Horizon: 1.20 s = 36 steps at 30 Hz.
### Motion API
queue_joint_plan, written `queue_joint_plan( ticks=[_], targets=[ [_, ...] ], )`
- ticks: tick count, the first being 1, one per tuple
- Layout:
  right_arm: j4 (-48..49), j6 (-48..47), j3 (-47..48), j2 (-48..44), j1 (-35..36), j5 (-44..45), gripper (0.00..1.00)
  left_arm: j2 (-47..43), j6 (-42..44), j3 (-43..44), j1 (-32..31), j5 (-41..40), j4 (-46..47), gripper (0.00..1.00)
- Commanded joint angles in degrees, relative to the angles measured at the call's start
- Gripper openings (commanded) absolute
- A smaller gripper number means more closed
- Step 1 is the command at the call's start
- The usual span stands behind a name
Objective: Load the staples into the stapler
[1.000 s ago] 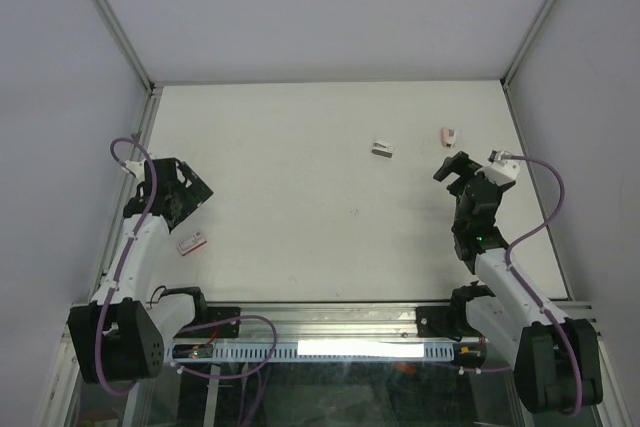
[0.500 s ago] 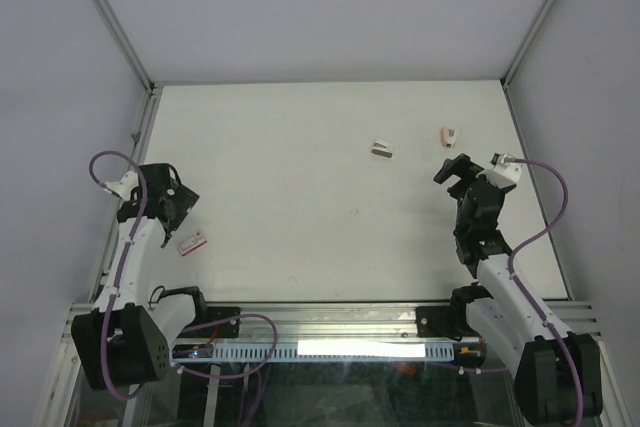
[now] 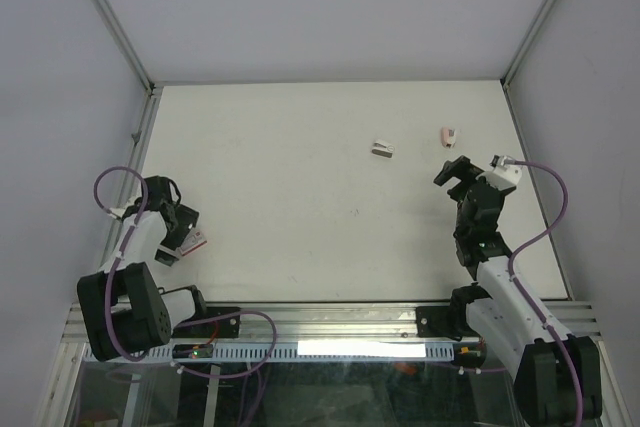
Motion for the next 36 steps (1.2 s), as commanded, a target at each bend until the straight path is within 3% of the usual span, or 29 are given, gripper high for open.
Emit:
queue_joint_plan(
  ticks=[1, 13, 17, 23, 29, 36],
  targets=[
    [2.14, 0.34, 0.37, -0.44, -0.22, 1.56, 1.0, 2.95, 1.82, 0.48, -1.05, 5.59, 4.46, 0.99],
    [2.47, 0.23, -0.22, -0.53, -0.36, 2.62, 1.0, 9.55, 5.57, 2.45, -16.01, 15.32, 8.18, 0.9],
    [2.52, 0.17, -0.36, -0.64, -0.45, 2.52, 0.99, 8.56, 7.65, 3.31, -21.26, 14.06, 10.51, 0.89],
    [2.62, 0.03, -0.49, -0.74, -0.6, 1.6, 0.99, 6.09, 13.36, 6.37, -21.79, 10.73, 9.98, 0.85],
    [2.96, -0.16, -0.44, -0.39, -0.58, 0.98, 0.99, -0.07, 21.05, 12.93, -21.83, 3.12, 6.98, 0.93],
    [3.3, -0.1, -0.44, -0.35, -0.67, 0.34, 0.99, 6.22, 31.31, 17.15, -21.66, 4.84, 5.22, 0.97]
  ],
)
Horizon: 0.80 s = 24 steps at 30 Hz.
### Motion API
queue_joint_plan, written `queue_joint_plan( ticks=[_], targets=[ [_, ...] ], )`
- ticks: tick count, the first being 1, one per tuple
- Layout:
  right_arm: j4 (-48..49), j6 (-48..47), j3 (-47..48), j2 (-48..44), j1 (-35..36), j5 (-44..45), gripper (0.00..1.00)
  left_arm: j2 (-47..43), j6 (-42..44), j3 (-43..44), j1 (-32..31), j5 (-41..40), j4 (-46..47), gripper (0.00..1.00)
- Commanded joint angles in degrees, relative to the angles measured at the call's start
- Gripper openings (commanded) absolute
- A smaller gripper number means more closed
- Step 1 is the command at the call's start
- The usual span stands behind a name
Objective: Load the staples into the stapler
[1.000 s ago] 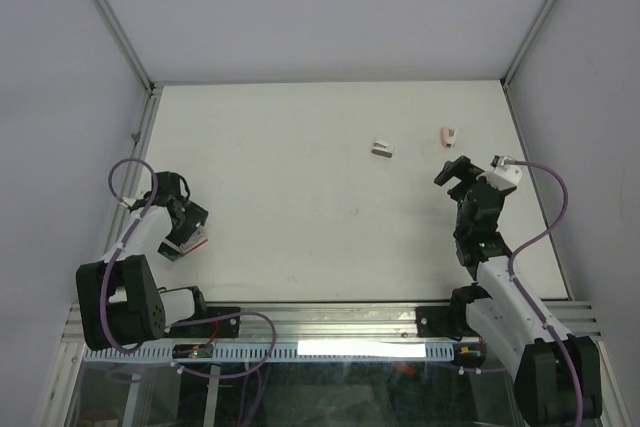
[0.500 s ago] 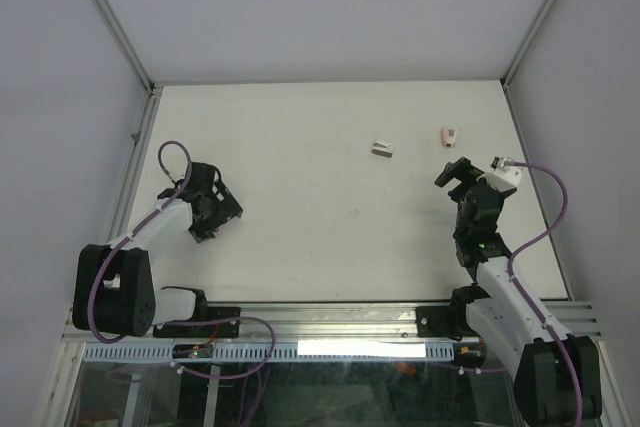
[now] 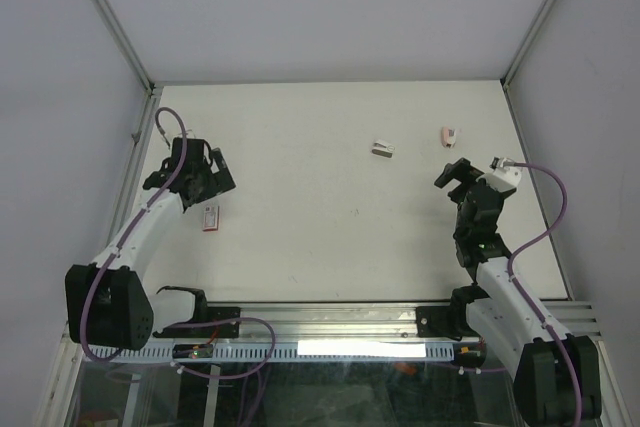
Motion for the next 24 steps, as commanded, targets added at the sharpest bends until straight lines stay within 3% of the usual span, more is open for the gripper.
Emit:
queue_joint_plan(
  ticks=[1, 11, 20, 24],
  targets=[
    [3.54, -0.07, 0.21, -0.8, -0.36, -0.29, 1.0, 4.97, 8.39, 2.77, -0.16, 1.07, -1.02, 0.96],
    [5.37, -0.16, -3.17, -6.64, -0.36, 1.65, 1.0, 16.34, 3.98, 2.42, 1.44, 0.95, -2.48, 0.85],
    [5.52, -0.29, -2.18, -4.17, -0.41, 0.23, 1.0, 17.46, 4.08, 2.99, 3.22, 0.07, -1.95, 0.84],
    [5.59, -0.42, -1.99, -3.61, -0.38, 0.12, 0.99, 18.47, 4.87, 3.17, 3.45, 1.52, -1.98, 0.76]
  ],
)
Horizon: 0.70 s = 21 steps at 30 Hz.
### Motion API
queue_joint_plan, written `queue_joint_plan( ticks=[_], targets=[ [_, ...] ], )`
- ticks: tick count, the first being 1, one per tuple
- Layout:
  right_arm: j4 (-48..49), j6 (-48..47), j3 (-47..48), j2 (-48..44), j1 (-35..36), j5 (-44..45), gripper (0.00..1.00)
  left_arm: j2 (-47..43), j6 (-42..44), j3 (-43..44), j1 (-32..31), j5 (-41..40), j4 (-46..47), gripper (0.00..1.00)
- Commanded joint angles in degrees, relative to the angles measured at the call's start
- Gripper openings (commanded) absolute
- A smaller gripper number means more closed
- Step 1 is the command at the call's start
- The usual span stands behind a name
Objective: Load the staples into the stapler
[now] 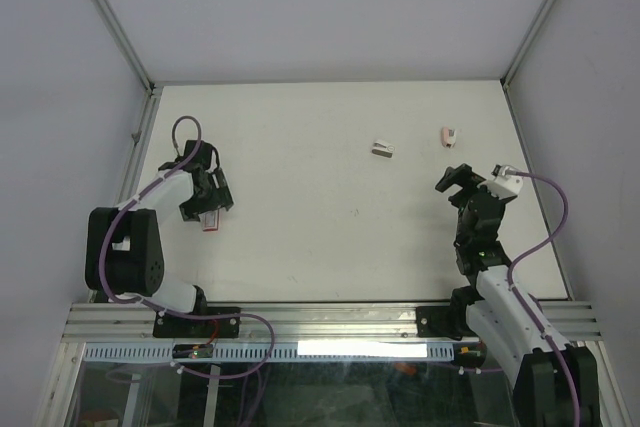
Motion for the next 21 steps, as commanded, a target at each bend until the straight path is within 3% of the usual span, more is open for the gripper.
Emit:
queue_joint_plan(
  ticks=[1, 7, 10, 14, 19, 21],
  targets=[
    [3.47, -0.34, 1.44, 0.27, -0.39, 0.24, 0.99, 1.04, 0.46, 1.64, 0.7, 1.59, 0.71, 0.73],
    [3.52, -0.38, 1.47, 0.41, -0.47, 0.24, 0.99, 2.0, 0.56, 0.97, 0.51, 4.26, 1.18, 0.56],
    [3.48, -0.34, 1.56, 0.53, -0.46, 0.21, 1.0, 1.78, 0.14, 0.29, -0.56, 5.23, 1.62, 0.53],
    [3.52, -0.43, 1.62, 0.87, -0.49, 0.36, 0.99, 1.61, -0.67, -0.12, -3.35, 4.68, 2.01, 0.51],
    [3.44, -0.4, 1.71, 1.28, -0.45, 0.15, 0.99, 1.48, -1.6, -0.16, -3.69, 2.9, 1.96, 0.57],
    [3.39, -0.38, 1.71, 1.31, -0.5, -0.02, 0.99, 1.81, -1.66, 0.23, -3.65, 2.55, 2.15, 0.53]
  ],
)
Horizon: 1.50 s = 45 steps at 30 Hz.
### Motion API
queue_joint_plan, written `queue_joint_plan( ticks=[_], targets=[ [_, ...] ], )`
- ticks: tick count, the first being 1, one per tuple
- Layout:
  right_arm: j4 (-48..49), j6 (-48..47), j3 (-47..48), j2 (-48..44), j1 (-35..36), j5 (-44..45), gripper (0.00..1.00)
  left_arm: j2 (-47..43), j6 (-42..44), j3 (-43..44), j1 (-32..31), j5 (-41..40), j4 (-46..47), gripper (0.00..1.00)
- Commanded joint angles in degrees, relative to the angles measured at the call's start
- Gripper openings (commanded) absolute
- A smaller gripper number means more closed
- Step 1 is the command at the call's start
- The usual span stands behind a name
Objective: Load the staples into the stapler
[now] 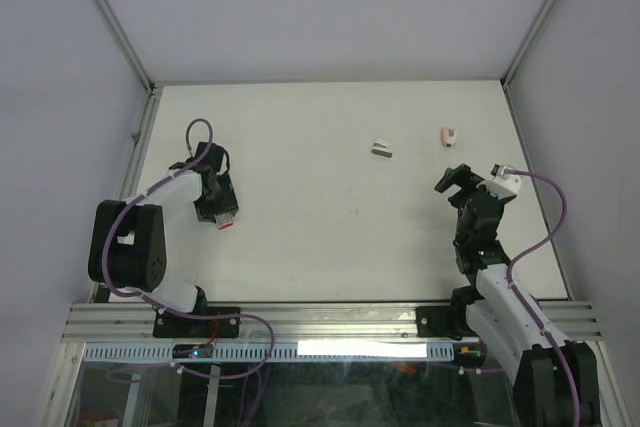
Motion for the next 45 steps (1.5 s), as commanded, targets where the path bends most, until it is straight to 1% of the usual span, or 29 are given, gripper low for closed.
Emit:
queue_joint_plan(
  ticks=[1, 3, 6, 8, 9, 11, 13, 15, 18, 21, 24, 26, 28, 29, 30, 32, 34, 36, 38, 41, 43, 45],
  targets=[
    [3.43, -0.4, 1.74, 0.04, -0.39, -0.09, 1.0, -0.4, -0.96, 0.71, -0.04, -0.55, 1.4, 0.52],
    [3.48, -0.36, 1.82, 0.08, -0.39, -0.3, 1.0, -0.17, -0.69, 0.94, -0.09, -0.28, 1.54, 0.48],
    [3.5, -0.49, 1.99, 0.26, -0.39, -1.1, 0.99, -1.08, 0.48, 1.03, -1.12, 0.39, 2.31, 0.38],
    [3.5, -0.84, 2.32, 0.66, -0.38, -2.69, 1.0, -2.51, 2.03, 1.2, -2.53, 2.08, 3.44, 0.34],
    [3.46, -1.01, 2.71, 1.04, -0.39, -4.23, 1.0, -2.9, 3.01, 1.5, -3.39, 3.12, 3.99, 0.34],
    [3.22, -1.43, 3.81, 2.1, -0.39, -8.4, 1.0, -3.11, 5.61, 3.02, -5.82, 5.54, 5.33, 0.33],
    [2.48, -1.39, 5.68, 4.32, -0.39, -15.31, 1.0, -2.28, 7.64, 4.89, -9.01, 6.38, 6.35, 0.33],
    [1.17, -0.97, 8.18, 6.99, -0.36, -21.79, 0.99, 0.07, 9.88, 7.7, -12.79, 6.44, 7.17, 0.33],
    [-3.37, 0.01, 12.53, 10.92, -0.1, -30.47, 0.98, 5.55, 14.4, 13.37, -18.85, 6.28, 7.48, 0.33],
    [-7.91, -0.19, 15.92, 13.9, 0.97, -36.32, 0.97, 10.74, 21.09, 18.45, -24.35, 6.37, 7.45, 0.34],
    [-12.07, -0.4, 18.08, 15.24, 2.99, -37.54, 0.96, 14.57, 24.83, 21.41, -28.11, 9.58, 7.39, 0.37],
    [-13.61, -0.4, 18.4, 15.69, 4.53, -37.28, 0.96, 16.7, 26.91, 22.77, -29.73, 9.31, 7.48, 0.41],
    [-13.46, -0.12, 18.18, 16.27, 5.89, -37.39, 0.96, 18.47, 27.54, 23.92, -30.33, 8.55, 7.4, 0.49],
    [-12.82, 0.0, 18.07, 16.77, 6.52, -37.47, 0.96, 18.94, 26.96, 24.37, -30.41, 8.14, 7.46, 0.56],
    [-12.5, 0.0, 18.01, 17.36, 7.09, -37.46, 0.96, 18.95, 26.26, 24.66, -30.43, 7.86, 7.46, 0.61],
    [-12.55, -0.67, 18.63, 19.11, 8.27, -37.01, 0.96, 17.19, 23.87, 24.12, -30.41, 7.3, 8.13, 0.68],
    [-13.84, -1.56, 20.18, 21.17, 9.35, -36.9, 0.96, 13.61, 19.29, 22.46, -30.46, 5.74, 9.71, 0.72],
    [-14.98, -2.13, 21.81, 22.9, 10.37, -37.48, 0.95, 8.84, 11.89, 19.83, -30.44, 3.83, 11.54, 0.72],
    [-15.37, -1.98, 22.99, 24.41, 11.16, -38.21, 0.95, 4.12, 2.74, 15.29, -30.35, 4.47, 14.57, 0.71],
    [-15.22, -1.82, 24.53, 26.0, 12.47, -39.47, 0.95, -1.67, -13.25, 5.8, -30.36, 9.0, 21.86, 0.66],
    [-15.2, -1.95, 25.74, 27.57, 13.26, -39.86, 0.93, -4.52, -21.44, -0.08, -30.37, 11.17, 27.14, 0.58],
    [-15.75, -2.41, 27.13, 29.31, 14.05, -40.79, 0.91, -7.95, -27.73, -5.32, -30.34, 11.59, 32.37, 0.53]
  ],
)
